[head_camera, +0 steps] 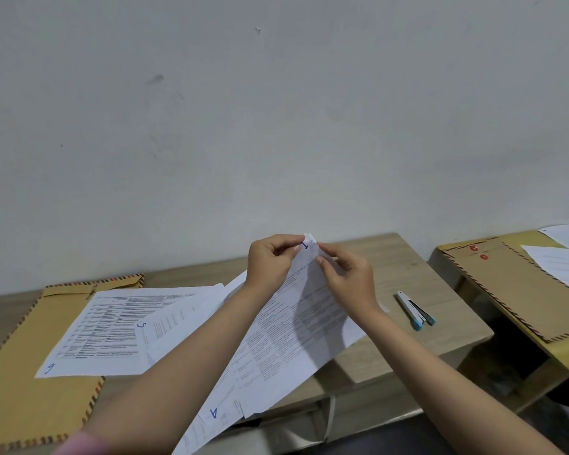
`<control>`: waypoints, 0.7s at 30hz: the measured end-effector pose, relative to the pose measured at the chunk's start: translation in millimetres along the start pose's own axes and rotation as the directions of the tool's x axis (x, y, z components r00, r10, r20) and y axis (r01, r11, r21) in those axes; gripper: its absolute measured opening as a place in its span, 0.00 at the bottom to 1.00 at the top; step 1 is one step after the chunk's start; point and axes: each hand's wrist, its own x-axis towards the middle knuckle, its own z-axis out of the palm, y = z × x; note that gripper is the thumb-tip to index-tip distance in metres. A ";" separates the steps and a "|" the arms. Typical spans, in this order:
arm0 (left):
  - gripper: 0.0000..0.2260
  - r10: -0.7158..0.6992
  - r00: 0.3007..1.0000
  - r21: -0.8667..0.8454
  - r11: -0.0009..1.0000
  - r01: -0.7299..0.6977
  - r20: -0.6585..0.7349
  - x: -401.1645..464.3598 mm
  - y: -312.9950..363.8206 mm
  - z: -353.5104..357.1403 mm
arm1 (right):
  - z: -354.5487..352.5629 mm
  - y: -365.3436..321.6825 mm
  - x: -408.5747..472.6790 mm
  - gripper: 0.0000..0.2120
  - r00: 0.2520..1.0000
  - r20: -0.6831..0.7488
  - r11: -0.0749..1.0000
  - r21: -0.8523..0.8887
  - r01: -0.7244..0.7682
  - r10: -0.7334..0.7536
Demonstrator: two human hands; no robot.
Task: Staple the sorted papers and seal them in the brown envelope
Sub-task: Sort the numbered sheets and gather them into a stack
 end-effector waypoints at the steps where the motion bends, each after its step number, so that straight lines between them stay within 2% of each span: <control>1: 0.10 0.003 1.000 0.005 1.000 -0.003 0.005 -0.5 0.5 -0.1 | 0.5 0.3 -0.9 0.12 1.000 -0.014 1.000 0.002 0.003 -0.003; 5: 0.11 -0.004 1.000 0.031 1.000 0.004 0.010 -0.6 0.4 0.6 | 0.8 -0.3 -2.7 0.13 0.996 -0.087 1.000 0.020 -0.005 0.007; 11: 0.12 0.007 1.000 0.053 0.999 -0.008 0.013 0.1 0.4 2.1 | 2.4 0.2 -3.1 0.10 0.981 -0.165 0.994 -0.036 0.099 -0.103; 16: 0.11 0.042 0.997 0.057 0.997 -0.046 0.067 -0.3 4.2 2.0 | -1.0 3.6 -1.6 0.09 0.978 -0.204 0.999 0.020 0.048 -0.043; 21: 0.08 0.006 0.998 0.030 1.000 -0.008 0.066 3.3 3.9 -3.5 | -3.4 5.6 -1.3 0.10 0.985 -0.169 0.998 0.048 0.032 -0.023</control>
